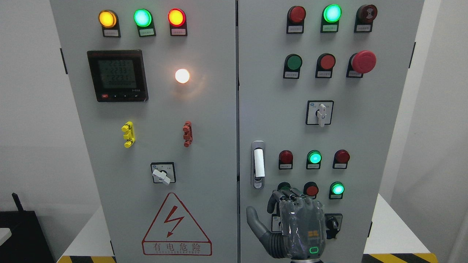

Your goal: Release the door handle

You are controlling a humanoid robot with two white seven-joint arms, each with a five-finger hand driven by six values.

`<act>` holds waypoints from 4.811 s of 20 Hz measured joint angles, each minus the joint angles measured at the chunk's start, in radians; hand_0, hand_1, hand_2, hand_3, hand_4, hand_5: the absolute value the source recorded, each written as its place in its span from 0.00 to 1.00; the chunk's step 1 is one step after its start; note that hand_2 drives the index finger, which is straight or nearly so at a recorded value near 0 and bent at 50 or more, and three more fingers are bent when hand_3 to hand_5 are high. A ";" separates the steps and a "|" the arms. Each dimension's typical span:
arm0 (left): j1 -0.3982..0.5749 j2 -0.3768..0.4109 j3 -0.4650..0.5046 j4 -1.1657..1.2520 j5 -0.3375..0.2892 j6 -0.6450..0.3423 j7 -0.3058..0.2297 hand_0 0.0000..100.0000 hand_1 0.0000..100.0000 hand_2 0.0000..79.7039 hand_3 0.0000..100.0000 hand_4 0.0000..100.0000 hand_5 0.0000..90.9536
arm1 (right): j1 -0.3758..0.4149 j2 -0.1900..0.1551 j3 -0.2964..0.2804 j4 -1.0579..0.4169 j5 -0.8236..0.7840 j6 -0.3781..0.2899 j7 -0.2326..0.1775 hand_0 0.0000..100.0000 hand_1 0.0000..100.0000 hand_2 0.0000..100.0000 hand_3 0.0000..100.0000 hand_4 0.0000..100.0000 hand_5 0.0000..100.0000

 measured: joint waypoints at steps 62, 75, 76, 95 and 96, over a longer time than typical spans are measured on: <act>0.000 0.000 0.000 0.000 0.000 0.000 0.000 0.12 0.39 0.00 0.00 0.00 0.00 | -0.169 0.009 -0.047 0.123 -0.081 0.042 0.029 0.38 0.57 0.89 1.00 0.91 1.00; 0.000 0.000 0.000 0.000 0.000 0.000 0.000 0.12 0.39 0.00 0.00 0.00 0.00 | -0.167 0.010 -0.063 0.122 -0.095 0.040 0.013 0.40 0.56 0.89 1.00 0.91 1.00; 0.000 0.000 0.000 0.000 0.000 0.000 0.000 0.12 0.39 0.00 0.00 0.00 0.00 | -0.167 0.011 -0.063 0.121 -0.096 0.040 0.011 0.40 0.56 0.89 1.00 0.91 1.00; 0.000 0.000 0.000 0.000 0.000 0.000 0.000 0.12 0.39 0.00 0.00 0.00 0.00 | -0.151 0.013 -0.074 0.102 -0.100 0.033 -0.006 0.40 0.57 0.89 1.00 0.92 1.00; 0.000 0.000 0.000 0.000 0.000 0.000 0.000 0.12 0.39 0.00 0.00 0.00 0.00 | -0.150 0.013 -0.074 0.102 -0.100 0.032 -0.006 0.40 0.57 0.89 1.00 0.92 1.00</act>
